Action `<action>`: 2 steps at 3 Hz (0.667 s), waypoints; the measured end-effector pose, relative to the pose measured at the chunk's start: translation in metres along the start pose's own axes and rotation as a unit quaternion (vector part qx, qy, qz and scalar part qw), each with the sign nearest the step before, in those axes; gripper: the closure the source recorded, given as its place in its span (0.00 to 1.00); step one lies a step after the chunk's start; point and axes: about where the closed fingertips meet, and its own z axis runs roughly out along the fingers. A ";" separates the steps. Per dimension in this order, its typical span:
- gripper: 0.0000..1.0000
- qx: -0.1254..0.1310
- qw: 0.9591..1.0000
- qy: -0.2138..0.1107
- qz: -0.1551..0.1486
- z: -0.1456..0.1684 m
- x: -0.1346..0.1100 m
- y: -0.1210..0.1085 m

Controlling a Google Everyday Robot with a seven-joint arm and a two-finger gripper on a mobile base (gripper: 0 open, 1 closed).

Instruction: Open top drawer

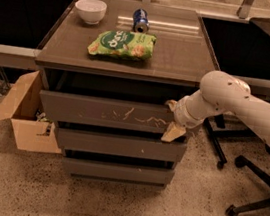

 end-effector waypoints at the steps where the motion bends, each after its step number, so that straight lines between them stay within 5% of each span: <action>1: 0.72 0.015 1.000 -0.019 -0.013 -0.018 -0.014 0.002; 2: 0.97 0.015 1.000 -0.019 -0.013 -0.022 -0.015 0.002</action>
Offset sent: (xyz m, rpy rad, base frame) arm -0.0602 0.0195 0.1158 0.2760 -0.1614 0.1312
